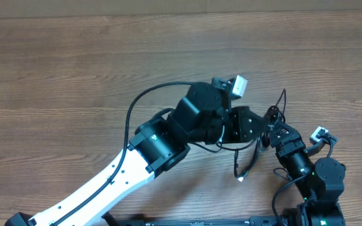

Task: Untangle cables

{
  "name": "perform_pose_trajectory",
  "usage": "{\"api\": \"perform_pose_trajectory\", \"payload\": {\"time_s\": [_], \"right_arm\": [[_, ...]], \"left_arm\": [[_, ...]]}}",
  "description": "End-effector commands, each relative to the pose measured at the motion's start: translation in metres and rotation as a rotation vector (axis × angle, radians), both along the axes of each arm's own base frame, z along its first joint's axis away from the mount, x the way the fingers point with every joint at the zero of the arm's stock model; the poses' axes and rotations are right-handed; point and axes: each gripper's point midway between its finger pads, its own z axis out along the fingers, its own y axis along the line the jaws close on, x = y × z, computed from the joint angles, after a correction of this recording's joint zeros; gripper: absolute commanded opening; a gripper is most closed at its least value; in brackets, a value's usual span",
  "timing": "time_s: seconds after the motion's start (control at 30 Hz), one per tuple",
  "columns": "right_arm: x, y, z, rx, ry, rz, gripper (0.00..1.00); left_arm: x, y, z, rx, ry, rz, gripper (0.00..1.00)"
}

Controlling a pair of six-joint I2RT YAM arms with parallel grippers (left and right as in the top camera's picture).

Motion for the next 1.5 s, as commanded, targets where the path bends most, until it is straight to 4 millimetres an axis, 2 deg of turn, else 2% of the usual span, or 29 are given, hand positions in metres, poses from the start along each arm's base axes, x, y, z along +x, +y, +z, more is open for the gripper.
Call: {"api": "perform_pose_trajectory", "payload": {"time_s": [0.0,0.13,0.33,0.57,1.0,1.33,1.4,1.47], "right_arm": [[0.001,-0.005,0.009,-0.034,-0.033,-0.021,0.79],[0.001,-0.005,0.009,-0.034,-0.033,-0.021,0.78],[0.001,-0.005,0.008,-0.034,-0.031,-0.021,0.62],[0.001,-0.005,0.008,-0.034,-0.031,-0.021,0.51],[0.001,-0.006,0.008,-0.035,-0.031,-0.028,0.04],[0.001,-0.006,0.008,-0.035,-0.031,-0.028,0.04],[0.001,-0.006,0.008,-0.035,-0.03,-0.028,0.04],[0.001,-0.006,0.008,-0.035,-0.03,-0.028,0.04]], "left_arm": [[-0.013,-0.006,0.012,-0.025,-0.04,-0.052,0.04],[-0.02,-0.009,0.012,-0.025,-0.04,-0.068,0.05],[-0.023,-0.01,0.01,-0.019,-0.038,-0.076,0.04],[-0.024,-0.009,0.005,0.003,-0.033,-0.079,0.04],[-0.021,-0.008,0.003,0.013,-0.047,-0.06,0.05],[-0.004,0.0,-0.013,0.1,-0.103,0.03,0.07],[0.002,0.004,-0.018,0.132,-0.117,0.061,0.14],[0.01,0.01,-0.026,0.182,-0.148,0.102,0.27]]}}
